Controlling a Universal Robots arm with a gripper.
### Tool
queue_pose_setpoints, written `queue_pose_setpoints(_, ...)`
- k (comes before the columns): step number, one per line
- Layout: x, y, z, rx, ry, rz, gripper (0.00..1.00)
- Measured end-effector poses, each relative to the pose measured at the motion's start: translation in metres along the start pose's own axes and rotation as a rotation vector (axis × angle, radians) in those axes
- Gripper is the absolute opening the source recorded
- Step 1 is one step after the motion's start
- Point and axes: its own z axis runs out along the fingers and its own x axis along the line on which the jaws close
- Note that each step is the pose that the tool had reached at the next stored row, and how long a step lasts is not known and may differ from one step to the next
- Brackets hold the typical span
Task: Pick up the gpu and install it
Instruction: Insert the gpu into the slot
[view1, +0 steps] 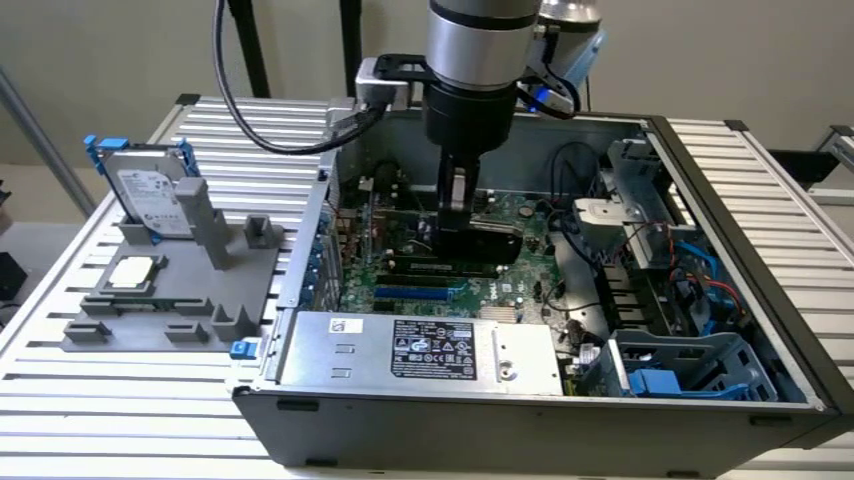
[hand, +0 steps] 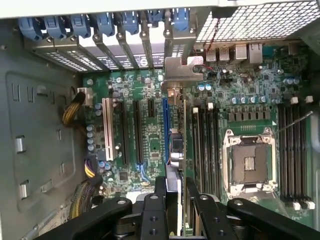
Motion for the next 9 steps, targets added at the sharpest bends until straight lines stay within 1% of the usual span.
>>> queue_pose_setpoints(2, 0.002, 0.0056, 0.0033, 0.0005, -0.0005, -0.001, 0.0)
queue_pose_setpoints(5, 0.005, 0.0128, 0.0085, 0.0012, -0.0046, -0.004, 0.0)
queue_pose_setpoints(6, 0.006, 0.0147, 0.01, 0.0011, -0.0075, -0.005, 0.0)
queue_pose_setpoints(9, 0.012, 0.0182, 0.0134, 0.0008, -0.02, -0.006, 0.0)
